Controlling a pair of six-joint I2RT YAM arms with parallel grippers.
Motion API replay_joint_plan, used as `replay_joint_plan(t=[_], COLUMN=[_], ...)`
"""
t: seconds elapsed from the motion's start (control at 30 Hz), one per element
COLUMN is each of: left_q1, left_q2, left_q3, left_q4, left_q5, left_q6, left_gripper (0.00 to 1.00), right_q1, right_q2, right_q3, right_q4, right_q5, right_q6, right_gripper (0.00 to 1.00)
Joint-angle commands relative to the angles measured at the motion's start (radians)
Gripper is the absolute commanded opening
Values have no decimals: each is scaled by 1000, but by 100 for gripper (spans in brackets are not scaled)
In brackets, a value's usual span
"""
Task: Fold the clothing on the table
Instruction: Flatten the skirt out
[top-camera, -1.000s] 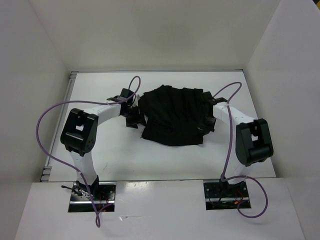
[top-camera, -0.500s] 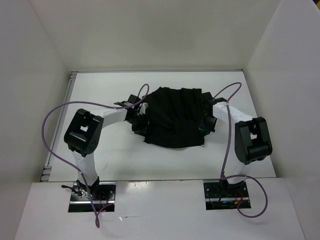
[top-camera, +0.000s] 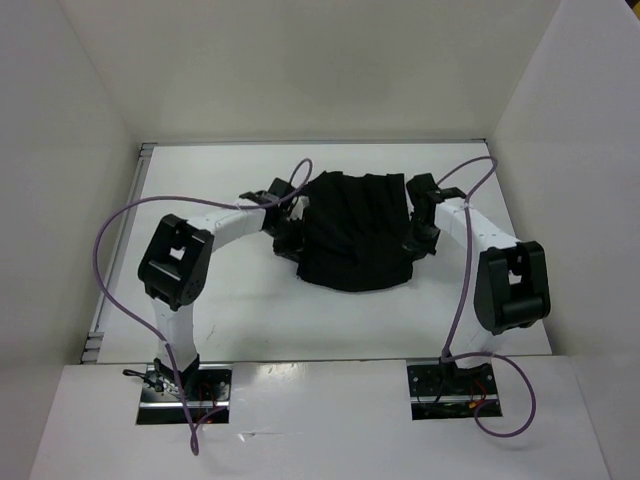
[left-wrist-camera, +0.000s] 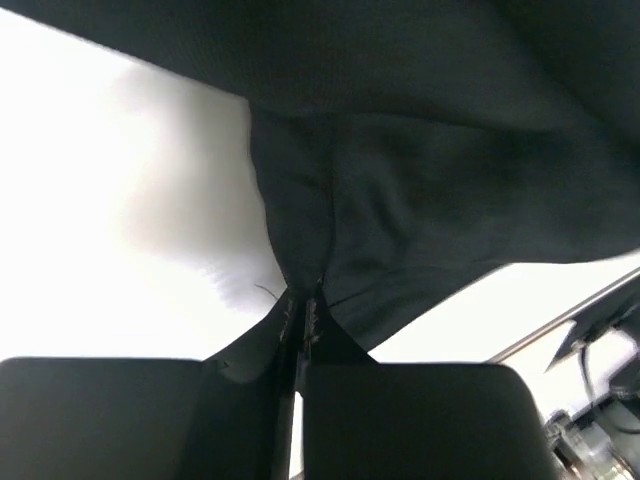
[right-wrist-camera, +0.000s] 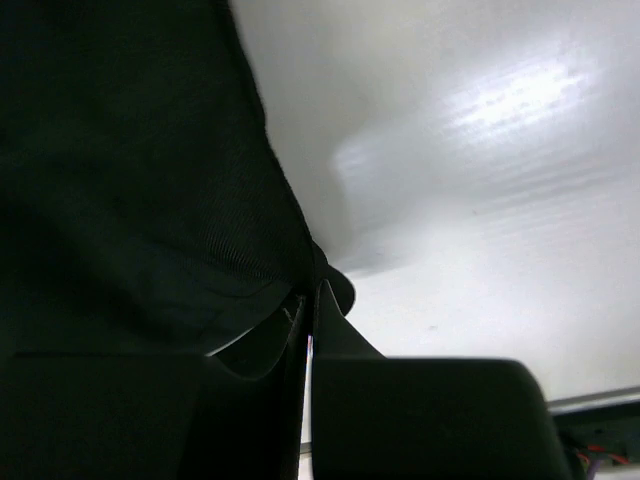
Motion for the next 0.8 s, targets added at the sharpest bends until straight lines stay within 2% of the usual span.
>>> replay_joint_plan(t=[0.0, 0.07, 0.1, 0.2, 0.23, 0.33, 0.47, 0.77], left_q1=[45, 77, 88, 142, 171, 237, 301, 321], left_q2=[-38, -38, -24, 19, 28, 28, -21, -202], left_q3=[231, 354, 482, 682, 800, 929, 956, 597], left_q4=[-59, -90, -117, -173, -183, -184, -162, -43], left_q5=[-74, -113, -113, -104, -78, -33, 25, 62], left_q6=[48, 77, 77, 100, 100, 89, 69, 31], left_gripper=[0, 0, 0, 0, 0, 2, 4, 6], right_q1=[-5, -5, -14, -14, -14, -14, -24, -24], right_q2=[-87, -100, -100, -100, -100, -114, -186, -268], right_q3=[152, 285, 333, 511, 580, 648, 648, 501], right_q4=[2, 2, 2, 11, 11, 60, 123, 149], right_q5=[-25, -34, -22, 1, 1, 51, 61, 21], right_q6=[-21, -39, -39, -62, -71, -80, -99, -108], right_gripper=[0, 0, 0, 0, 0, 0, 0, 0])
